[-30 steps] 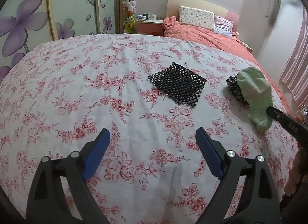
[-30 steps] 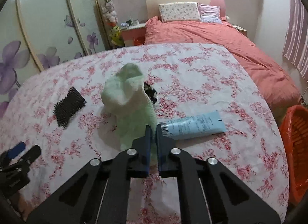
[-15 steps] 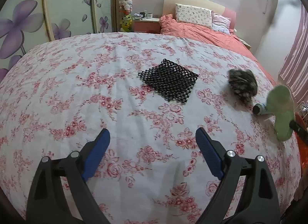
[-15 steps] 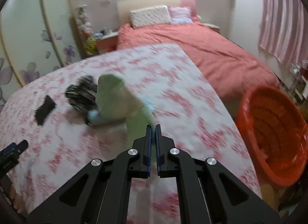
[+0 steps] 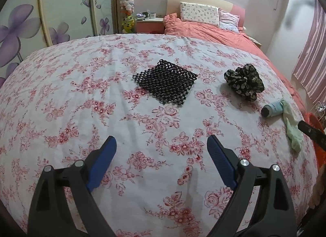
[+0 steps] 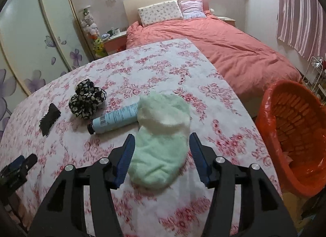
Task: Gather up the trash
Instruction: 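Grasp the black mesh pad with the left tool while the right tool holds the green cloth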
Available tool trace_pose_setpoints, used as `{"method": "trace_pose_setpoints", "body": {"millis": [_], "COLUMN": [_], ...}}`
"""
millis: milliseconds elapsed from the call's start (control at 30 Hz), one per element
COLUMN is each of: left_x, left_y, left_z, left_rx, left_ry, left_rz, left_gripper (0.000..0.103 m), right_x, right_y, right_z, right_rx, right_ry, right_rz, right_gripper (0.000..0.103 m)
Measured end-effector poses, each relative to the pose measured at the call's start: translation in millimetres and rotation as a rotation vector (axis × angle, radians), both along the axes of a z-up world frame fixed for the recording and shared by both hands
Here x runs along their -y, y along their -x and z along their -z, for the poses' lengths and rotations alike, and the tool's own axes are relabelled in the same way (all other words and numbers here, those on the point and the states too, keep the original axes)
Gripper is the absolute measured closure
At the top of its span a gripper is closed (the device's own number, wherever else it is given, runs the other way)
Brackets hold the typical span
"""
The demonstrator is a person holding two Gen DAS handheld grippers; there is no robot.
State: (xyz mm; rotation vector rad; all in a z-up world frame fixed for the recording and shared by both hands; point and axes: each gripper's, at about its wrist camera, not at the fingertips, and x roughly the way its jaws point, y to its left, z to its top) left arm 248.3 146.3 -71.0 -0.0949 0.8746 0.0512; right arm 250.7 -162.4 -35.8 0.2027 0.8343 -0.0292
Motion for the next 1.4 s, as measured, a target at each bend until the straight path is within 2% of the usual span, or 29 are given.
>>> {"method": "trace_pose_setpoints", "body": {"millis": [200, 267, 367, 400, 433, 467, 500, 633, 733, 1033, 1233, 1400], "left_x": [4, 5, 5, 5, 4, 3, 2, 0, 3, 22, 16, 15], "left_y": [1, 1, 0, -2, -4, -6, -9, -31, -56, -113, -127, -130], "left_z": [1, 1, 2, 2, 1, 0, -1, -6, -9, 10, 11, 11], "left_rx": [-0.003, -0.002, -0.004, -0.005, -0.006, -0.003, 0.001, 0.008, 0.009, -0.068, -0.084, -0.062], "left_ry": [-0.001, -0.002, 0.000, 0.003, 0.007, 0.012, 0.015, 0.026, 0.024, -0.095, -0.051, -0.079], "left_rz": [0.009, 0.009, 0.006, 0.002, -0.001, -0.005, -0.009, -0.033, -0.050, -0.071, -0.122, -0.127], "left_gripper": [0.015, 0.015, 0.015, 0.015, 0.015, 0.015, 0.015, 0.014, 0.011, 0.011, 0.011, 0.029], "right_x": [-6, -8, -4, -1, 0, 5, 10, 24, 25, 29, 31, 32], "right_y": [-17, -16, -12, -11, -11, -10, -9, -6, -6, -6, -6, -5], "right_z": [15, 17, 17, 16, 17, 17, 17, 18, 18, 18, 18, 18], "right_rx": [-0.062, -0.059, -0.048, -0.045, -0.052, -0.051, -0.053, -0.047, -0.046, -0.043, -0.043, -0.042], "right_ry": [0.055, 0.087, 0.084, 0.078, 0.092, 0.092, 0.083, 0.023, 0.015, -0.014, -0.017, -0.029], "right_rz": [0.016, 0.025, 0.027, 0.030, 0.046, 0.059, 0.070, 0.098, 0.098, 0.094, 0.092, 0.091], "right_gripper": [0.045, 0.048, 0.063, 0.071, 0.086, 0.088, 0.095, 0.097, 0.097, 0.097, 0.097, 0.097]}}
